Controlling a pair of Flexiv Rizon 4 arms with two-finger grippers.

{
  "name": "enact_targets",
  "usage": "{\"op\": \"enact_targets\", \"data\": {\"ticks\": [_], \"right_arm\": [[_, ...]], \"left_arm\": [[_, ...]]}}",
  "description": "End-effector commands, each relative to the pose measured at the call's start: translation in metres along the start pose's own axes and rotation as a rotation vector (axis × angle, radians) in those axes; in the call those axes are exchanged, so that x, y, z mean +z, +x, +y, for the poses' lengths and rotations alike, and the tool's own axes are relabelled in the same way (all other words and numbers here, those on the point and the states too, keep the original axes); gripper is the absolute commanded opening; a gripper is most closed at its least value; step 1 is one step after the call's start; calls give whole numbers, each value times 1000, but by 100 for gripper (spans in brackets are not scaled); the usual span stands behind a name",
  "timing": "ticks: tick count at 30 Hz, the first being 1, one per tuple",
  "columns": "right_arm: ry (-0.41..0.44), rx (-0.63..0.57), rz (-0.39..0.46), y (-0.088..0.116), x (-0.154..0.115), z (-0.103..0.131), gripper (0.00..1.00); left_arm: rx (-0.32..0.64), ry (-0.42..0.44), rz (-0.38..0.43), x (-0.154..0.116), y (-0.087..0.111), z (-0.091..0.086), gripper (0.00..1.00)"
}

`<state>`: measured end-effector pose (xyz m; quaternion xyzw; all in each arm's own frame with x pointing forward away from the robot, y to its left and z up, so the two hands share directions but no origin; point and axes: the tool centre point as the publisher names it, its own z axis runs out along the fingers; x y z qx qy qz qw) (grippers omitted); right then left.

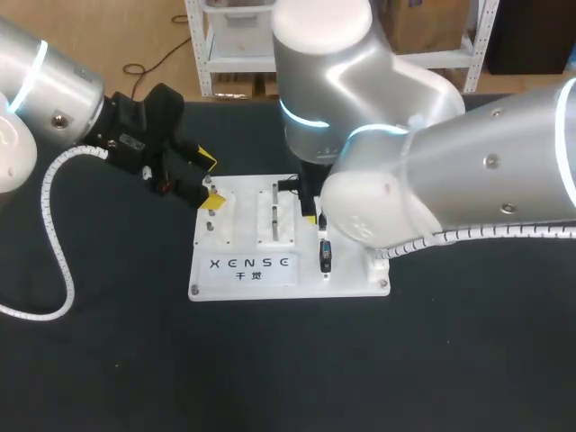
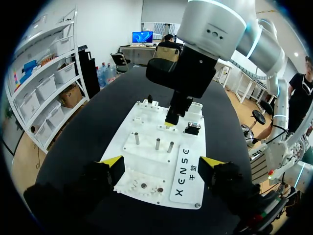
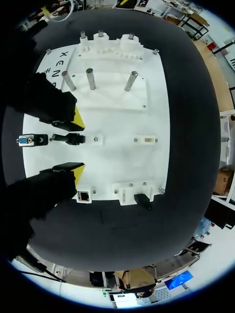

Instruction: Insert the USB connector, Ethernet cable, and multi-pin plug into their matching sockets one by one.

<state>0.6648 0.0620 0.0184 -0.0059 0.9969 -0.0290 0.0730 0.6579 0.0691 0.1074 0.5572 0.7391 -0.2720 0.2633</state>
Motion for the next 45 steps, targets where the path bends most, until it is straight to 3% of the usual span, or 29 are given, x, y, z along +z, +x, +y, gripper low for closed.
{"op": "enact_targets", "data": {"ticks": [1, 3, 14, 22, 29, 45], "right_arm": [[6, -2, -1, 1, 1, 2, 24], [8, -6, -3, 1, 2, 2, 0], [-24, -15, -54, -3, -17, -6, 0], [-38, 9, -91, -11, -33, -30, 0], [-6, 42, -77, -13, -25, -58, 0], [12, 65, -26, -5, -10, -75, 0]], "left_arm": [[-1, 1, 4, 0, -1, 1, 100], [-1, 1, 4, 0, -1, 1, 100], [-1, 1, 4, 0, -1, 1, 100], [-1, 1, 4, 0, -1, 1, 100], [-1, 1, 4, 0, -1, 1, 100], [-1, 1, 4, 0, -1, 1, 100]]}}
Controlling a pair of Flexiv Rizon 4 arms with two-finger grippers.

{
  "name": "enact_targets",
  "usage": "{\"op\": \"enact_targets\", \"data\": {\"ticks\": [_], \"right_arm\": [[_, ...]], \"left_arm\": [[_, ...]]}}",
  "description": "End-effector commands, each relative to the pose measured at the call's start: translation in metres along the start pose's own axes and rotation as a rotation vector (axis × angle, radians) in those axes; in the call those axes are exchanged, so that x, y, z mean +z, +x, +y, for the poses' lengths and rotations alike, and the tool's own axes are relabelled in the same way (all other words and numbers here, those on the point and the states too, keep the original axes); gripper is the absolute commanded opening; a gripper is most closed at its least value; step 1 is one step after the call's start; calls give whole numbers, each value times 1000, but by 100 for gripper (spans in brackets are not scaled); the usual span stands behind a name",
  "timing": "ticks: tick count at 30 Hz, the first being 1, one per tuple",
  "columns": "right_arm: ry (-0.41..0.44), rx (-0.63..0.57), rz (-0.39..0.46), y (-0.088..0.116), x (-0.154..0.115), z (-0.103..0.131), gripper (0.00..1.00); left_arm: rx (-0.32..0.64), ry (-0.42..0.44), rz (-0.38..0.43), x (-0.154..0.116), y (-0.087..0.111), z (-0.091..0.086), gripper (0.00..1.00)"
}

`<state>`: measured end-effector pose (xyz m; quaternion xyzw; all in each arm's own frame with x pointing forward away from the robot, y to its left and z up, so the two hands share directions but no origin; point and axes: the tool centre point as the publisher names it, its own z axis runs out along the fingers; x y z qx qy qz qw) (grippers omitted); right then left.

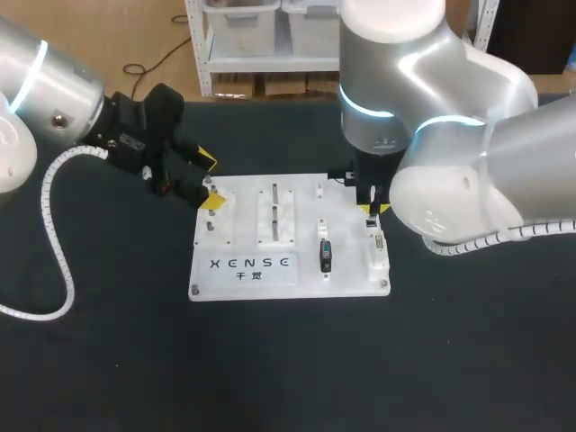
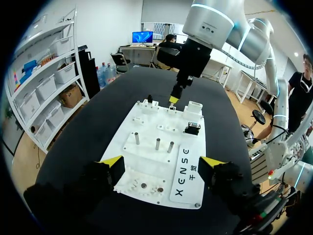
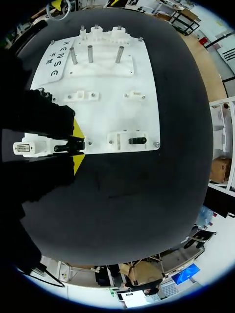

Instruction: Insert the USB connector, Ethernet cable, and multi-pin plug into their matching sockets one by one.

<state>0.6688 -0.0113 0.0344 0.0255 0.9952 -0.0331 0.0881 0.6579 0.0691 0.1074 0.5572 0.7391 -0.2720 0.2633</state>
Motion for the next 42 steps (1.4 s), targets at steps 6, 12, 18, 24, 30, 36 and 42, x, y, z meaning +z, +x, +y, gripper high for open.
{"op": "enact_targets", "data": {"ticks": [6, 12, 18, 24, 30, 36, 42], "right_arm": [[-2, 1, 9, 2, 3, -1, 0], [-4, -6, 11, 4, 5, 3, 0], [-2, -10, 12, 4, 8, 5, 0], [12, -1, 19, 5, 16, 0, 0], [36, 16, 46, 5, 31, -2, 0], [42, 20, 63, 7, 36, 0, 0], [35, 12, 15, 1, 23, 2, 20]], "left_arm": [[-1, 1, 4, 0, -1, 1, 100], [-1, 1, 4, 0, -1, 1, 100], [-1, 1, 4, 0, -1, 1, 100], [-1, 1, 4, 0, -1, 1, 100], [-1, 1, 4, 0, -1, 1, 100], [-1, 1, 4, 0, -1, 1, 100], [-1, 1, 4, 0, -1, 1, 100]]}}
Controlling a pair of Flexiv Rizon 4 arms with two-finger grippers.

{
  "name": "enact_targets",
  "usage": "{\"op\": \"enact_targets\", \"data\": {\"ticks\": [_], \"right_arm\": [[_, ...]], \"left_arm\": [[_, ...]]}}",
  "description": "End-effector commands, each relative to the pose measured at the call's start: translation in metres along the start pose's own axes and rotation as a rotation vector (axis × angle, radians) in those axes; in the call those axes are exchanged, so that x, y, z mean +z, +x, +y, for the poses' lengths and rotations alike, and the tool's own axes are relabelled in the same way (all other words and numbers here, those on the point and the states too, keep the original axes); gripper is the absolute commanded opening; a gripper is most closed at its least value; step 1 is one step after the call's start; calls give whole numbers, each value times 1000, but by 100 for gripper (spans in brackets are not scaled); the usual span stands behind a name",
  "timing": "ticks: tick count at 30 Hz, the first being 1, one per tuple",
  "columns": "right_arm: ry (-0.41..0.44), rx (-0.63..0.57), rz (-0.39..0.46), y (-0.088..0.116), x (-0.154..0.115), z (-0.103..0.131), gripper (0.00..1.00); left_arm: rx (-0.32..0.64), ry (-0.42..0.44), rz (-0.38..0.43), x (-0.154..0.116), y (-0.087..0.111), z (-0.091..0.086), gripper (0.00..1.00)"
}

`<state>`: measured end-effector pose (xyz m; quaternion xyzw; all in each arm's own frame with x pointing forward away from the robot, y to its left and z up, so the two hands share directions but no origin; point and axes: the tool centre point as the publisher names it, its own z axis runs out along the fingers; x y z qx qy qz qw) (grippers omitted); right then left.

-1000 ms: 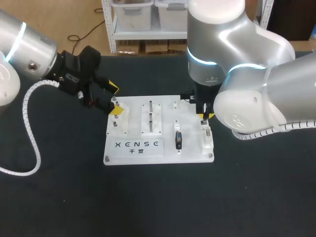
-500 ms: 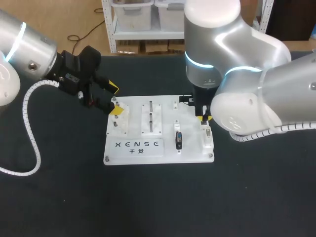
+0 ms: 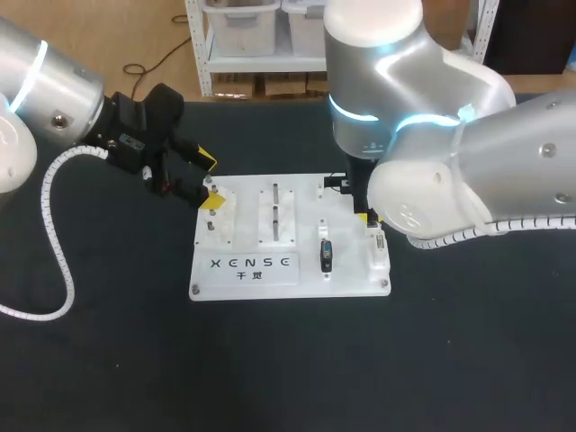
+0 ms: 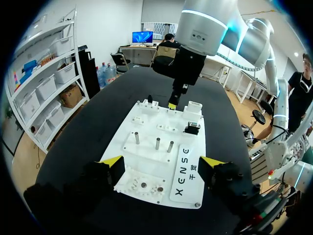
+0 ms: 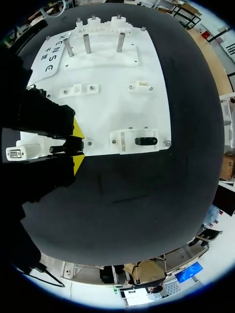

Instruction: Insert the USB connector, Ethernet cable, and multi-pin plug into their matching sockets one by one.

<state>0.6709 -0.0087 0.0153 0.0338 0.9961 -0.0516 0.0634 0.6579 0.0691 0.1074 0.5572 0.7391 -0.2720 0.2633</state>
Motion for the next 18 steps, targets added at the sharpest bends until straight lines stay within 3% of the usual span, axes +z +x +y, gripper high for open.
{"op": "enact_targets", "data": {"ticks": [1, 2, 10, 18], "right_arm": [[-1, -4, -46, -2, 0, -2, 42], [-4, -4, -59, -3, -5, -1, 100], [-26, -21, -161, -10, -43, 12, 100], [-63, -58, -155, 16, -56, 35, 100]], "left_arm": [[-1, 1, 4, 0, -1, 1, 100], [-1, 1, 4, 0, -1, 1, 100], [-1, 1, 4, 0, -1, 1, 100], [-1, 1, 4, 0, -1, 1, 100]]}}
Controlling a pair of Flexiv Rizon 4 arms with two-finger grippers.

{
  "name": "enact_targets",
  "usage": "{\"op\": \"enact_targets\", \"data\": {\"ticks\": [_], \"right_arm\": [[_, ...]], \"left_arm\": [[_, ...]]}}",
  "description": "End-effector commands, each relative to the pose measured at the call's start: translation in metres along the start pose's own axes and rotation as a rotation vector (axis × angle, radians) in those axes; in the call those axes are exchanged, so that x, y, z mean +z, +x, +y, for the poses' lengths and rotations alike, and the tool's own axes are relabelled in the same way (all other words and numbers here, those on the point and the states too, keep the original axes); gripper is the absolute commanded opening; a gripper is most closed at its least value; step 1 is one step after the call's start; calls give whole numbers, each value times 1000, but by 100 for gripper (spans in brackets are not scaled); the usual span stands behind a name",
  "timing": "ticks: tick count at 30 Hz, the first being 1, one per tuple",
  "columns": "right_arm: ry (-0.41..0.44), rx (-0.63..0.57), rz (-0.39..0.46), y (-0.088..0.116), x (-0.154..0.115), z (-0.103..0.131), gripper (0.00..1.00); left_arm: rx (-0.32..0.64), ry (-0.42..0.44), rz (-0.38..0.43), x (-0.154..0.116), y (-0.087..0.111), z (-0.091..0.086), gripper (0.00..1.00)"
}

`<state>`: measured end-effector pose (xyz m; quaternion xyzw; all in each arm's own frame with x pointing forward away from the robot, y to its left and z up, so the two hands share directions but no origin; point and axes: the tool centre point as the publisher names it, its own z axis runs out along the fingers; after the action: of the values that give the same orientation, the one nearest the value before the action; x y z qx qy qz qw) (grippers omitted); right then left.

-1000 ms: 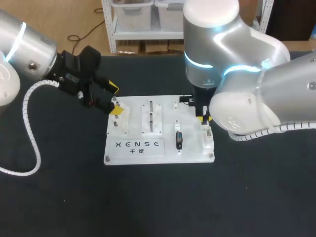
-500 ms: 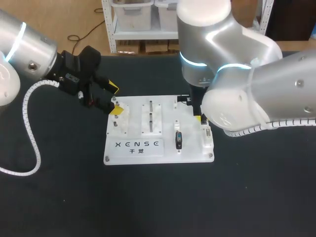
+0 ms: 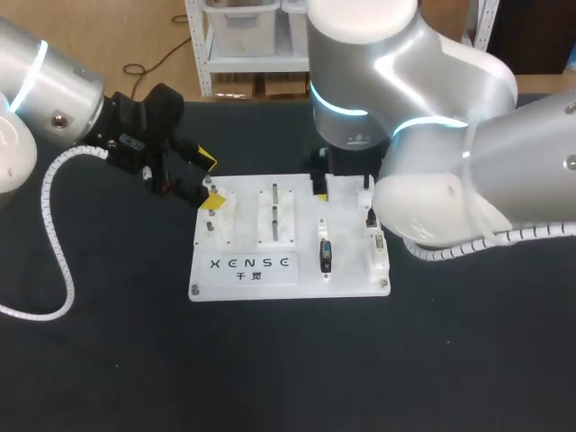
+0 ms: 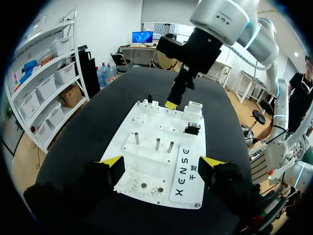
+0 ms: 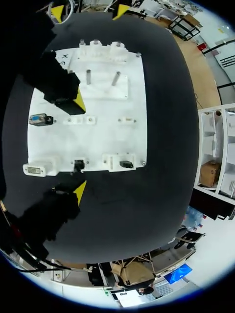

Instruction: Insert the USB connector, Ethernet cable, and multi-pin plug into their matching sockets one by one.

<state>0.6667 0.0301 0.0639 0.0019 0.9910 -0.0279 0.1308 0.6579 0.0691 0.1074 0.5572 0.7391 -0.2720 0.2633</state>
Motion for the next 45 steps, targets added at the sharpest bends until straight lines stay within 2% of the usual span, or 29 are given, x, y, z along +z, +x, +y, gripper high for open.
{"op": "enact_targets", "data": {"ticks": [1, 9, 17, 19, 20, 22, 27, 31, 33, 41, 43, 45], "right_arm": [[-11, -6, -9, 20, -5, 6, 100], [-23, -40, 42, 52, 3, 29, 100], [-27, -47, 83, 69, 14, 43, 100], [-25, -47, 92, 73, 17, 45, 90], [-25, -47, 95, 74, 18, 45, 79], [-23, -45, 102, 77, 21, 46, 65], [-15, -37, 112, 79, 26, 45, 56], [-15, -24, 120, 78, 30, 44, 55], [-13, -17, 123, 77, 32, 43, 50], [-13, -4, 135, 75, 36, 40, 44], [-15, -4, 138, 75, 37, 40, 38], [-19, -5, 140, 75, 37, 40, 22]], "left_arm": [[-1, 1, 4, 0, -1, 1, 100], [-1, 1, 4, 0, -1, 1, 100], [-1, 1, 4, 0, -1, 1, 100], [-1, 1, 4, 0, -1, 1, 100], [-1, 1, 4, 0, -1, 1, 100], [-1, 1, 4, 0, -1, 1, 100], [-1, 1, 4, 0, -1, 1, 100], [-1, 1, 4, 0, -1, 1, 100], [-1, 1, 4, 0, -1, 1, 100], [-1, 1, 4, 0, -1, 1, 100], [-1, 1, 4, 0, -1, 1, 100], [-1, 1, 4, 0, -1, 1, 100]]}}
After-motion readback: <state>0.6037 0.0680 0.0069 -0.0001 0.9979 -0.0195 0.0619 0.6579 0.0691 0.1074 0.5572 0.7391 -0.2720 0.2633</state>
